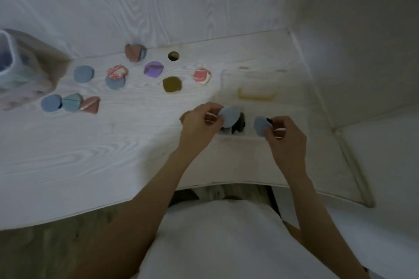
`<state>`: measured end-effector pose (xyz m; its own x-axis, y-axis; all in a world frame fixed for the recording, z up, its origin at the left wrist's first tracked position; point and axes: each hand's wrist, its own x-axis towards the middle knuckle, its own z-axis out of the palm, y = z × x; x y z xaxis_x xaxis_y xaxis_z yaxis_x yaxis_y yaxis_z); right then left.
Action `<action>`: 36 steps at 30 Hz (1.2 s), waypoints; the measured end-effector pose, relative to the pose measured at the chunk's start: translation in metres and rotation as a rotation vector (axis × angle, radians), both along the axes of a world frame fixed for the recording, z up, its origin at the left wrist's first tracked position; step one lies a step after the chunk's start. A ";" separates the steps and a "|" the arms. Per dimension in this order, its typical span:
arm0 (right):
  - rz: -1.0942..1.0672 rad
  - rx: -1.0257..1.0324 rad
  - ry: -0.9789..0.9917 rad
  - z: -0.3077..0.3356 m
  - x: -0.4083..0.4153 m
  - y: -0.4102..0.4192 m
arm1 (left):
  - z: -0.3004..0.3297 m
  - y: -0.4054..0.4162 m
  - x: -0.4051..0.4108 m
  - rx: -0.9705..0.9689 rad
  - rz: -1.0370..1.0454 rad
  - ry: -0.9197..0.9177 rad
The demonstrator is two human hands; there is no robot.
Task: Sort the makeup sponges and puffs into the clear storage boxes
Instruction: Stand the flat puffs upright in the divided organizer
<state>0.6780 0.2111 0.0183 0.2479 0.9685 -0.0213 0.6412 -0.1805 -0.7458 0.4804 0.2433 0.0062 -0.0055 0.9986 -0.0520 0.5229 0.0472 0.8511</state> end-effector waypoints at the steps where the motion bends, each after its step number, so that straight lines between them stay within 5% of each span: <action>1: -0.016 0.003 0.007 0.001 0.011 -0.001 | 0.001 0.002 0.017 0.027 -0.021 0.036; 9: -0.044 0.038 0.074 -0.001 0.053 -0.002 | -0.015 0.009 0.091 0.063 -0.102 0.401; 24: 0.053 0.007 0.191 -0.016 0.039 0.013 | -0.020 -0.015 0.087 0.229 -0.125 0.727; 36: 0.126 0.063 0.161 -0.019 0.017 0.010 | -0.031 -0.015 0.073 0.173 0.051 0.459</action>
